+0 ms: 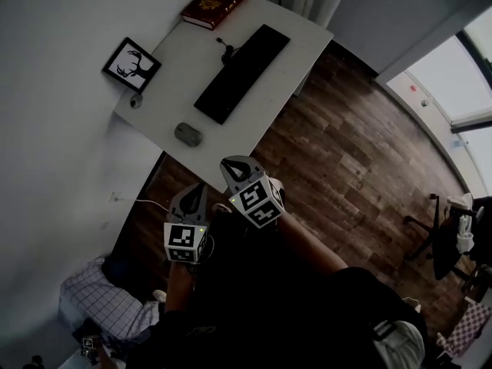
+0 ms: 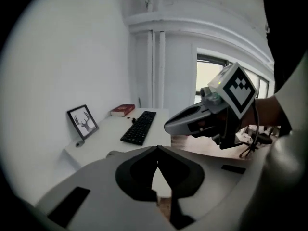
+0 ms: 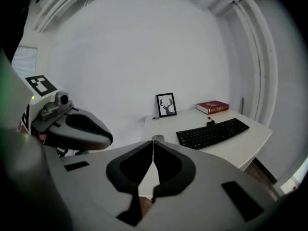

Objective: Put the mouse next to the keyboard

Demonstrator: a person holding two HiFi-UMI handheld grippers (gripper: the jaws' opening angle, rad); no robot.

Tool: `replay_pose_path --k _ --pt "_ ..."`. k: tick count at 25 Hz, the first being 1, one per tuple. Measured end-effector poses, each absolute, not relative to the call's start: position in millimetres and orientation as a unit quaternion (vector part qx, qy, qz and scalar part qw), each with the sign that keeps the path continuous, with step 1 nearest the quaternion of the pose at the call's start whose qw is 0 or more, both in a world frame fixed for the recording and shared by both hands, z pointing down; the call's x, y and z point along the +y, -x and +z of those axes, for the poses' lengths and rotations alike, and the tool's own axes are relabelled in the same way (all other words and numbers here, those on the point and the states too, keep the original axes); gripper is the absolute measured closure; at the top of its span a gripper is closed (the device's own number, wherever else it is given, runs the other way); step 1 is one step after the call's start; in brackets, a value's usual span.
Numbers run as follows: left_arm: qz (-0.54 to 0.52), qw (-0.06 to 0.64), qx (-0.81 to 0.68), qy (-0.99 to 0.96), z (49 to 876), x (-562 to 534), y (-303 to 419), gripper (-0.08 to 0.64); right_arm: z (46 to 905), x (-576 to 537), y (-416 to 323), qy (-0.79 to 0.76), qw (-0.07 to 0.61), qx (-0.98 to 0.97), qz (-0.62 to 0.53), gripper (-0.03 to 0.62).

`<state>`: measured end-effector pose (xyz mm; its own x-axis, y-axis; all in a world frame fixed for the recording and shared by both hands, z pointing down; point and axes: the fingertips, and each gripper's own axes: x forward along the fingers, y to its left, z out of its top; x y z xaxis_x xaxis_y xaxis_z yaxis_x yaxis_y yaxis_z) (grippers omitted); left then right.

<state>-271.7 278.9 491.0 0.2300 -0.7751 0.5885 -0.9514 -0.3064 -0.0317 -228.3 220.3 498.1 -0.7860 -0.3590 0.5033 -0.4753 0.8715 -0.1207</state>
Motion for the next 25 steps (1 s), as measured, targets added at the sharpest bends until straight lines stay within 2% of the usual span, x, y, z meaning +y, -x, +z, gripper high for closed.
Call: replay_pose_path --k 5,11,16,17,18,19,20,21,25 --pt "0.352 0.106 -0.531 -0.763 486.8 244.9 306.7 0.557 531.9 225.4 248.5 -0.157 0.308 -0.929 0.131 0.571" --pt "0.562 -0.064 -0.366 -0.739 522.4 202.1 365.4 0.557 552.5 211.3 279.2 -0.155 0.336 -0.92 0.133 0.571" --pt "0.609 -0.108 -0.217 -0.755 558.6 168.0 396.4 0.545 553.7 173.5 305.6 -0.202 0.349 -0.906 0.131 0.567" --pt "0.612 -0.11 -0.192 -0.759 565.4 160.6 402.1 0.471 556.5 165.6 311.6 -0.212 0.355 -0.901 0.131 0.555" --pt "0.619 -0.105 -0.164 -0.761 573.5 154.4 407.1 0.38 561.0 158.3 318.1 -0.22 0.363 -0.895 0.135 0.489" --pt "0.625 -0.1 -0.133 -0.763 581.7 149.5 410.8 0.337 566.7 152.0 324.9 -0.226 0.372 -0.889 0.143 0.401" --pt "0.628 -0.1 -0.102 -0.765 589.4 145.4 413.2 0.313 573.1 147.0 332.0 -0.23 0.381 -0.883 0.15 0.352" --pt "0.628 -0.106 -0.074 -0.768 596.2 141.9 414.6 0.298 579.8 143.7 339.3 -0.234 0.391 -0.877 0.155 0.337" --pt "0.625 -0.128 0.024 -0.77 619.8 130.7 419.8 0.275 608.1 137.2 369.6 -0.233 0.434 -0.858 0.147 0.312"
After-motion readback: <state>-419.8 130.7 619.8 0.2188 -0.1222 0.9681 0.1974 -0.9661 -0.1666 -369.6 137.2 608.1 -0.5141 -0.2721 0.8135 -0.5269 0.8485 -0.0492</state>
